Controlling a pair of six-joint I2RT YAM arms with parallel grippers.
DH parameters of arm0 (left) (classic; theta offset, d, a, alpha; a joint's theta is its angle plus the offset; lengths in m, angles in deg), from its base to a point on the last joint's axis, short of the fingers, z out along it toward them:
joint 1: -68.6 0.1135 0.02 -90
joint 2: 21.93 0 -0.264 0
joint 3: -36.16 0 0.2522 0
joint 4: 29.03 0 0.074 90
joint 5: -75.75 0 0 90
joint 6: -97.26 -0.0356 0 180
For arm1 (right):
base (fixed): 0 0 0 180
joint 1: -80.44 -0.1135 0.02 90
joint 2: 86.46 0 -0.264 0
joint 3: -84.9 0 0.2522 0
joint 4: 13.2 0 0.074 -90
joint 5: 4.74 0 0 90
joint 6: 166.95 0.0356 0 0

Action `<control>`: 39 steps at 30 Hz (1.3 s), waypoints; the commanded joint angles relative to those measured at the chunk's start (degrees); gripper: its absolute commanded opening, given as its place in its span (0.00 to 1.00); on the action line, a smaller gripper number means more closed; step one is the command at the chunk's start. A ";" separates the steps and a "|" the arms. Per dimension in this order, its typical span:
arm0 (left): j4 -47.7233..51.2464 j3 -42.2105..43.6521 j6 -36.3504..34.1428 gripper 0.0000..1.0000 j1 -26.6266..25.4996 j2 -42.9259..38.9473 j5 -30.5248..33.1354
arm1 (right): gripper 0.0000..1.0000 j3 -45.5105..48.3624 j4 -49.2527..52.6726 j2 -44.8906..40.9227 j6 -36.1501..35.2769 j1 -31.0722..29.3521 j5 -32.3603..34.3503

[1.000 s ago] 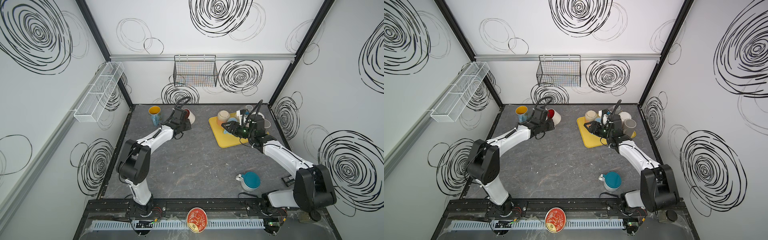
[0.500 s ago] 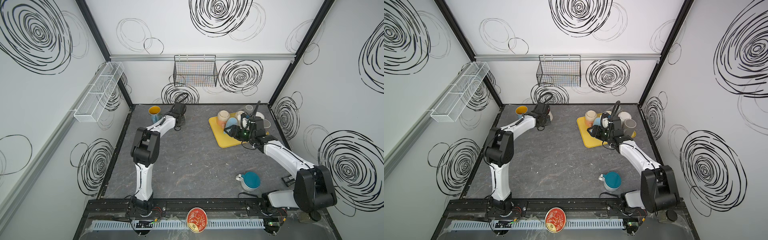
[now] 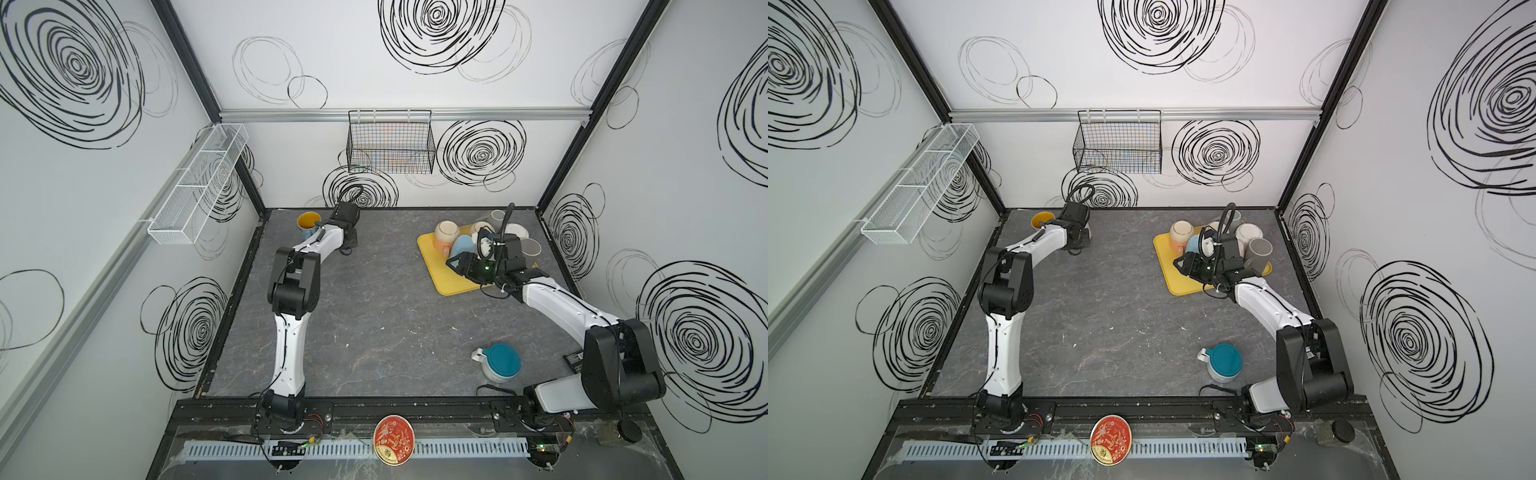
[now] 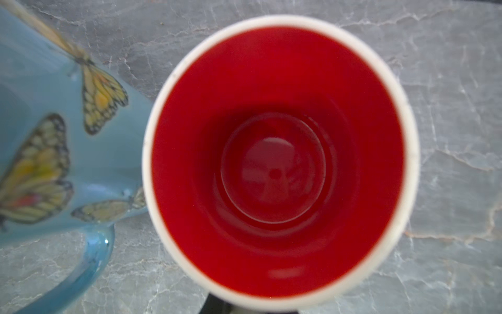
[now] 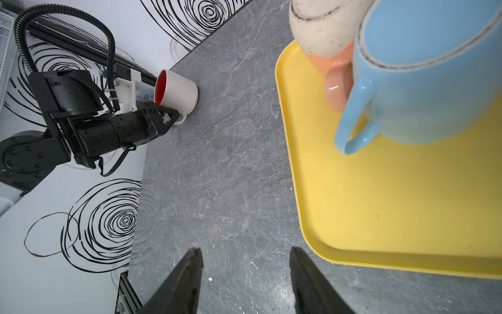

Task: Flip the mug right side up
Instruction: 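Set the white mug upright beside the butterfly mug with the left gripper, release, then return the left gripper to the tray while the right moves over the blue mug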

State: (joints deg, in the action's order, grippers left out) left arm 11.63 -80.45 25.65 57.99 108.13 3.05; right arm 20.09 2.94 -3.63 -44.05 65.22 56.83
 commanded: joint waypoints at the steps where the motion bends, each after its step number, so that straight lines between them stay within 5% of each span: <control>1: -1.45 -2.62 -2.00 0.00 1.11 0.72 1.95 | 0.56 -2.09 -0.08 1.15 -0.24 0.12 0.06; 15: -1.36 3.52 -3.52 0.00 2.95 -3.58 4.43 | 0.56 -3.00 -1.01 3.60 1.08 -0.01 -0.40; 24: -3.37 8.45 -1.34 0.32 3.49 -5.90 2.84 | 0.56 -3.23 0.05 3.92 0.48 -0.42 0.88; 39: -4.21 19.95 -0.81 0.58 2.36 -23.11 1.13 | 0.59 -3.97 10.31 0.46 -5.00 0.82 10.24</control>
State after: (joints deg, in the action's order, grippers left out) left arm 8.13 -62.48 25.06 60.70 89.96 4.60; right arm 16.31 9.65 -0.26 -47.26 65.65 64.15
